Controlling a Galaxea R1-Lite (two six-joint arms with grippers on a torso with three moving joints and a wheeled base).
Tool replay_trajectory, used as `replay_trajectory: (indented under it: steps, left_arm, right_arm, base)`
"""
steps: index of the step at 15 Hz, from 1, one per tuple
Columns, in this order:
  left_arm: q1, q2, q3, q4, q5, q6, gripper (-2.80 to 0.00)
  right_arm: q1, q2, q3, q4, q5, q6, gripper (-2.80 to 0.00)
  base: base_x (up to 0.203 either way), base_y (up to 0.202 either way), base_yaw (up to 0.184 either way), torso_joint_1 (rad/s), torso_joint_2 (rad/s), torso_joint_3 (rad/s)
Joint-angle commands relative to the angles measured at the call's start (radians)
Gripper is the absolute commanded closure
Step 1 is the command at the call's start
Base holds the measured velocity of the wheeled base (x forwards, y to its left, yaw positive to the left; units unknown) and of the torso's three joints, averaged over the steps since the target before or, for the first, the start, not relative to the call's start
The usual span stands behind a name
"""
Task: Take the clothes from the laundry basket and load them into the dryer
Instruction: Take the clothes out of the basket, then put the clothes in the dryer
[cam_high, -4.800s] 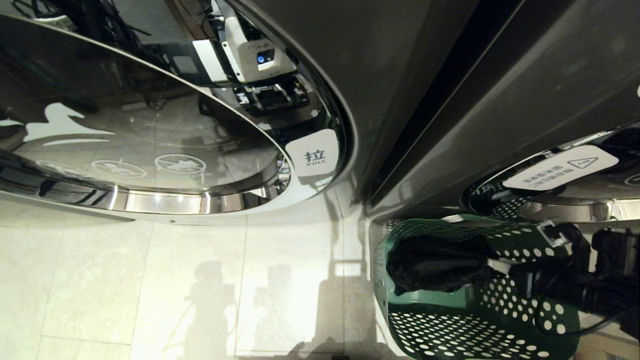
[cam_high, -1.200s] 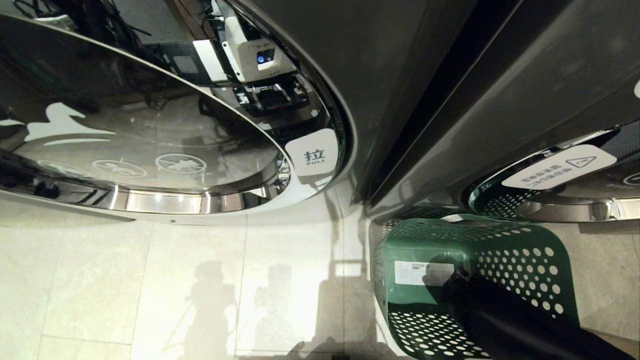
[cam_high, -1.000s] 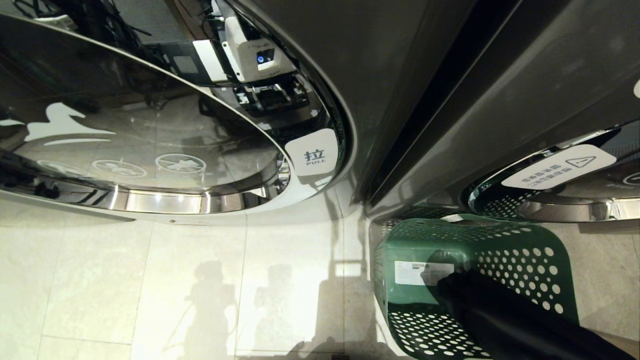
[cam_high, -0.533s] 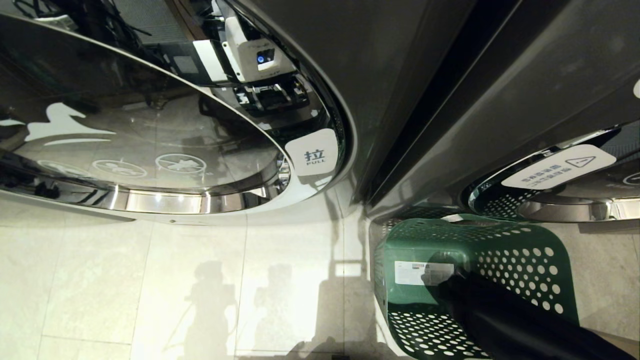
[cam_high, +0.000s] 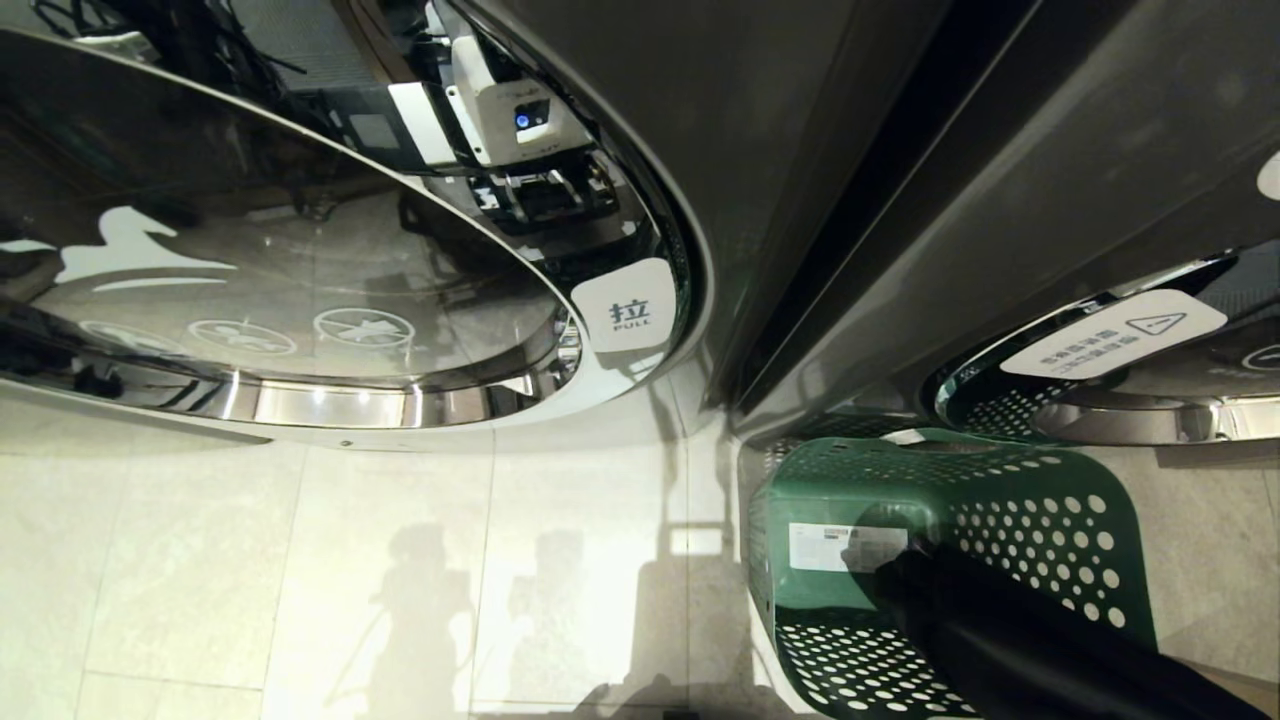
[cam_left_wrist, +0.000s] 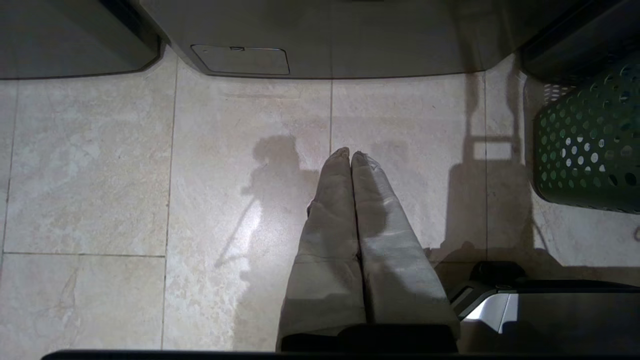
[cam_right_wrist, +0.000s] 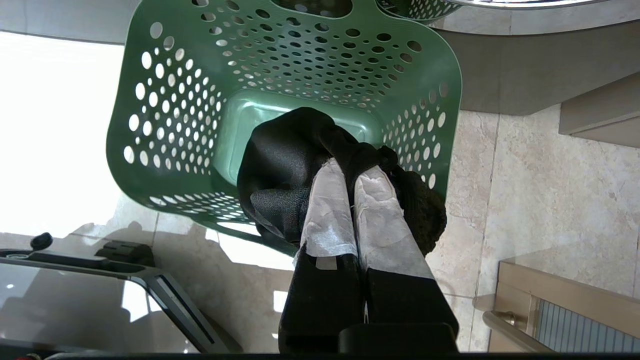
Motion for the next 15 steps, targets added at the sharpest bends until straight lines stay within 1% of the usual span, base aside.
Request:
replay_trajectory:
  steps: [1, 11, 15]
  left_arm:
    - [0.000, 0.000, 0.001, -0.001, 0.000, 0.000, 0.00]
    - [0.000, 0.000, 0.000, 0.001, 0.000, 0.000, 0.00]
    - [0.000, 0.000, 0.000, 0.001, 0.000, 0.000, 0.00]
  right_arm:
    - [0.000, 0.003, 0.000, -0.001, 0.001, -0.001, 0.00]
    - [0.000, 0.003, 0.000, -0.001, 0.001, -0.002, 0.00]
    - [0.000, 0.003, 0.000, -0.001, -0.001, 0.013, 0.00]
  base:
    - [0.000, 0.000, 0.000, 0.000, 0.00, 0.122]
    - [0.000, 0.000, 0.000, 0.002, 0.00, 0.191]
    - [0.000, 0.000, 0.000, 0.003, 0.00, 0.201]
